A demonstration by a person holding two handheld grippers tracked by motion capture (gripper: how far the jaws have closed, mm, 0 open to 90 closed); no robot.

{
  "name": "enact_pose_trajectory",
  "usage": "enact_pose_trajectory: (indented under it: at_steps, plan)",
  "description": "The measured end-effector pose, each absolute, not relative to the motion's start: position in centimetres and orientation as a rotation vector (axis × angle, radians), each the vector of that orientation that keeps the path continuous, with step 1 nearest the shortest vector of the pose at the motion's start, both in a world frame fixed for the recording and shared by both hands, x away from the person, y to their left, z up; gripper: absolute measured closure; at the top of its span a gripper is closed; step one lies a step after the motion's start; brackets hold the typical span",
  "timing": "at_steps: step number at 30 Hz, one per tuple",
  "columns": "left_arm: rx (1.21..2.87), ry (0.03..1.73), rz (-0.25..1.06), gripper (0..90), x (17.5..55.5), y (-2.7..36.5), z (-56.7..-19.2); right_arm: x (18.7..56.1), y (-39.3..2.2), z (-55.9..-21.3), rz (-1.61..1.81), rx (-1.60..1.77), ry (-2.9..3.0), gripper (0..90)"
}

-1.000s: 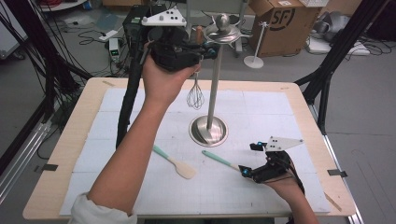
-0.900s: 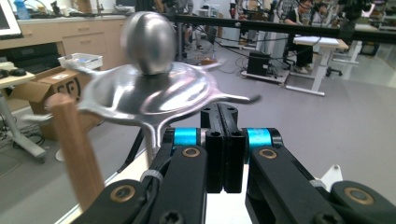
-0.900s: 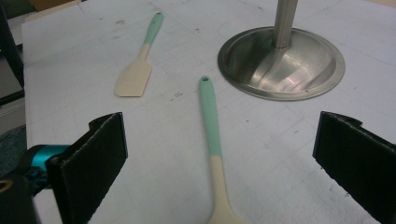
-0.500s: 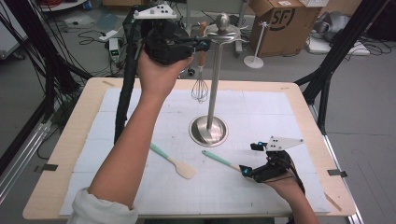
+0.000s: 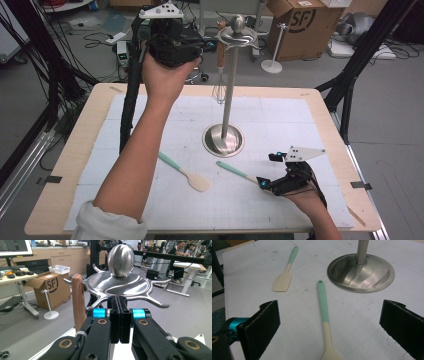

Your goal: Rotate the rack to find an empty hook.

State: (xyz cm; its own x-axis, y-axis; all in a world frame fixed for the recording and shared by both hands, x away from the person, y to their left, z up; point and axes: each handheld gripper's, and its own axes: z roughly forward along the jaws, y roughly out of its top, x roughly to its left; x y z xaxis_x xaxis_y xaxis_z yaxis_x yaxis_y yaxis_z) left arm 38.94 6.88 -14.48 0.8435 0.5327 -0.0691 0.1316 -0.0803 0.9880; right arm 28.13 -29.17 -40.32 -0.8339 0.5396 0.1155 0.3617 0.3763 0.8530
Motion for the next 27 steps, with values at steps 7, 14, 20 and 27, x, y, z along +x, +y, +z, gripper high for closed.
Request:
enact_pose_trajectory:
  at_steps: [7,14,20,27]
  plan:
    - [1.646,0.49,0.324,83.2,38.3,7.0,-15.0,28.1,-29.1,-40.3,1.443,0.809,2.451,2.5]
    - [1.664,0.45,0.279,68.9,37.7,7.4,-15.9,28.0,-29.1,-40.3,1.446,0.808,2.449,2.5]
    - [1.667,0.419,0.222,59.2,37.3,7.8,-16.9,28.0,-28.9,-40.3,1.441,0.806,2.453,2.5]
    - [1.705,0.346,0.165,49.1,36.6,7.8,-18.3,28.0,-28.9,-40.3,1.44,0.804,2.455,2.5]
